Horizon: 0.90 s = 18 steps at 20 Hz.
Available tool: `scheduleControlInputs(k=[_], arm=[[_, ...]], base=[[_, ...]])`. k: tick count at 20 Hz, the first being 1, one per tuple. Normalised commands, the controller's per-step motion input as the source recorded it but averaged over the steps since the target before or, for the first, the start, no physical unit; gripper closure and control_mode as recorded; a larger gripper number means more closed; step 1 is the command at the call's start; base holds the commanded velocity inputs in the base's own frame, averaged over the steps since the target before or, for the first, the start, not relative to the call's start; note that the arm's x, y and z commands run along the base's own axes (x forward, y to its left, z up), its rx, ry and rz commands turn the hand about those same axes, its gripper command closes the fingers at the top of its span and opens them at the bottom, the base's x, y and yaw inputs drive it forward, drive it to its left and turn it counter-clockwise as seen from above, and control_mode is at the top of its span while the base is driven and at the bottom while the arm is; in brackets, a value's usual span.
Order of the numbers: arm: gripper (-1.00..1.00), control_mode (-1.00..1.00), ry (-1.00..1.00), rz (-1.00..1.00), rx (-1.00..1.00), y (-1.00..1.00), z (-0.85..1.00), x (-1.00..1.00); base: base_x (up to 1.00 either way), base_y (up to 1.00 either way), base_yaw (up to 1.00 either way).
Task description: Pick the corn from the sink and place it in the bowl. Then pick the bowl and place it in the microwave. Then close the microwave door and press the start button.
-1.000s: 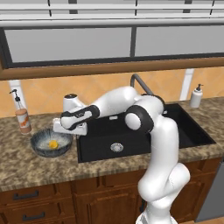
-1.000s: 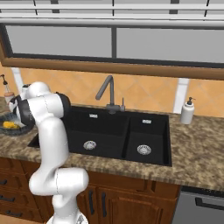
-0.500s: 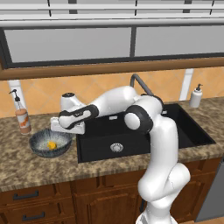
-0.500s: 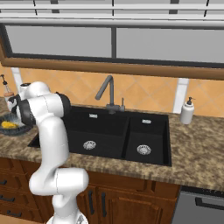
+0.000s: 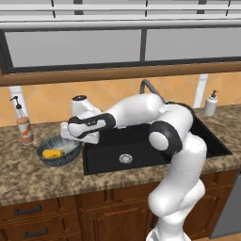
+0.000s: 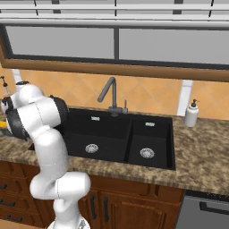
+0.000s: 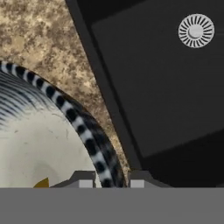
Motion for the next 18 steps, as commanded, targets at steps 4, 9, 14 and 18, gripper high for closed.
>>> scheduleControlInputs(k=[4,9,14,18], arm=[[1.0,-1.0,-0.19,-0.27,0.06,-0.67,0.71,-0.46],[1.0,-1.0,-0.22,-0.4,0.11,-0.58,0.69,-0.47],[1.0,-1.0,-0.21,-0.46,0.17,-0.37,0.78,-0.55],[1.0,-1.0,-0.03,-0.49,0.11,-0.67,0.83,-0.59]], base=[[0.0,0.0,0.0],[0.0,0.0,0.0],[0.0,0.0,0.0],[0.0,0.0,0.0]])
